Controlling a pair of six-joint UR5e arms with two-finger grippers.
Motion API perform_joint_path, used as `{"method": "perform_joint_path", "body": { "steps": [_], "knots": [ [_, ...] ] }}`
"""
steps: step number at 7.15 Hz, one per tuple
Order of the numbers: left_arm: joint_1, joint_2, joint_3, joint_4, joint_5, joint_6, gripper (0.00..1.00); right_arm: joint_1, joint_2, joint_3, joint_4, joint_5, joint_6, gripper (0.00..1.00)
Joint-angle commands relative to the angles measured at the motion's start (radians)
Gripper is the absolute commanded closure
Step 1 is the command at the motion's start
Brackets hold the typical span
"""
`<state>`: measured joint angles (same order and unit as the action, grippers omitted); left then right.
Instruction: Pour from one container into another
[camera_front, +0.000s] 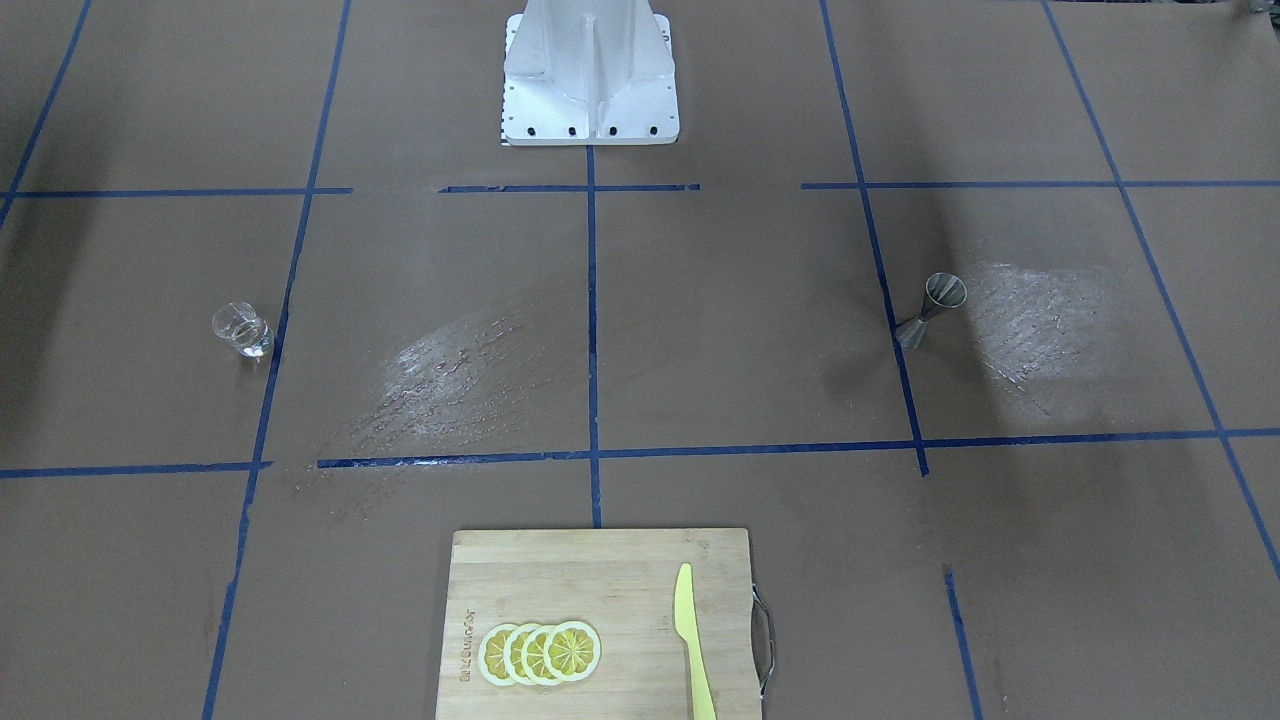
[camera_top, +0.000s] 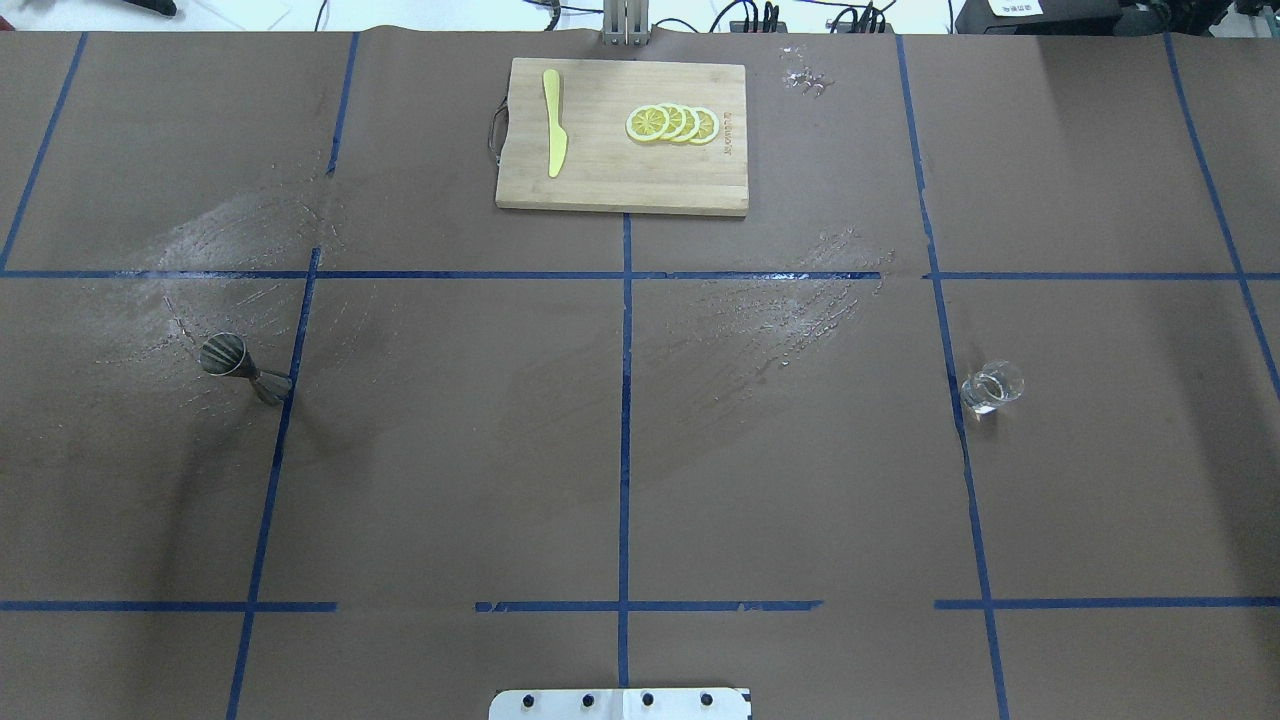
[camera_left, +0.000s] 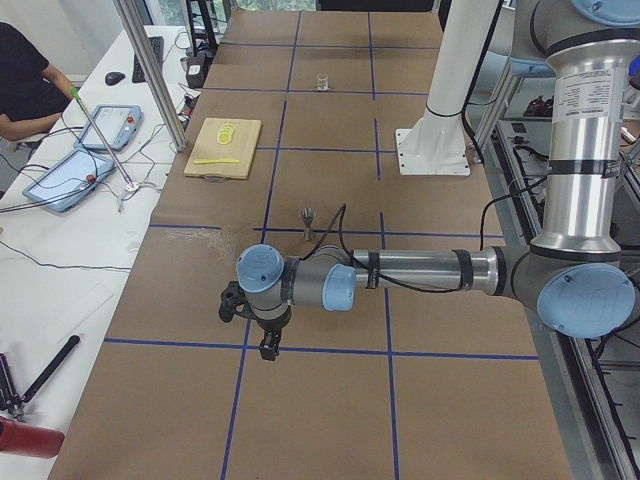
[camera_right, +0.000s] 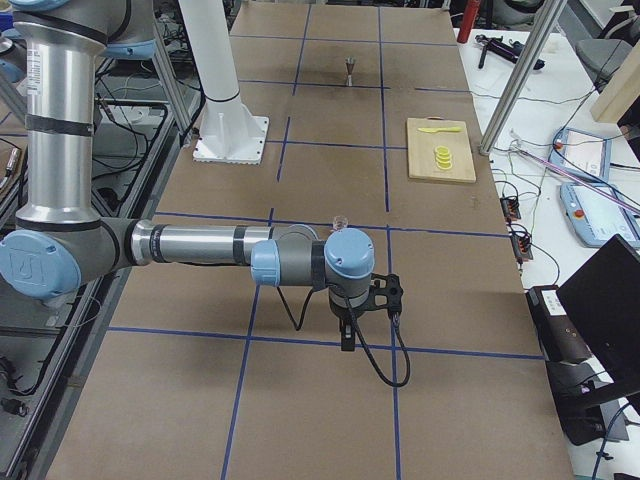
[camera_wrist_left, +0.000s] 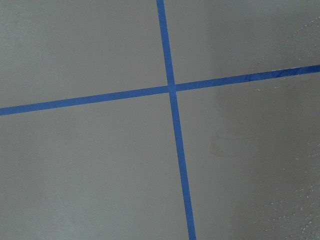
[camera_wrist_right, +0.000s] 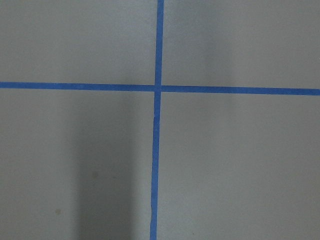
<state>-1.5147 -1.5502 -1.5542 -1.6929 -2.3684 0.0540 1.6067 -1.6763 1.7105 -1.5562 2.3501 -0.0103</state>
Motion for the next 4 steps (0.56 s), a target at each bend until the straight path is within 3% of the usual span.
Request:
{"method": "perform_joint_path", "body": {
  "steps": [1,2,4],
  "knots": [
    [0.001,-0.004,-0.010,-0.016,0.001,-0.002,0.00,-0.002,0.000,0.000,0.001,-0.002,0.000,0.00],
    [-0.001,-0.013,-0.013,-0.017,0.000,-0.003,0.00,-0.002,0.000,0.000,0.002,0.002,0.001,0.00],
    [0.002,-0.022,-0.146,-0.021,-0.002,-0.009,0.00,-0.002,0.001,0.008,0.005,0.047,0.001,0.00]
  ]
}}
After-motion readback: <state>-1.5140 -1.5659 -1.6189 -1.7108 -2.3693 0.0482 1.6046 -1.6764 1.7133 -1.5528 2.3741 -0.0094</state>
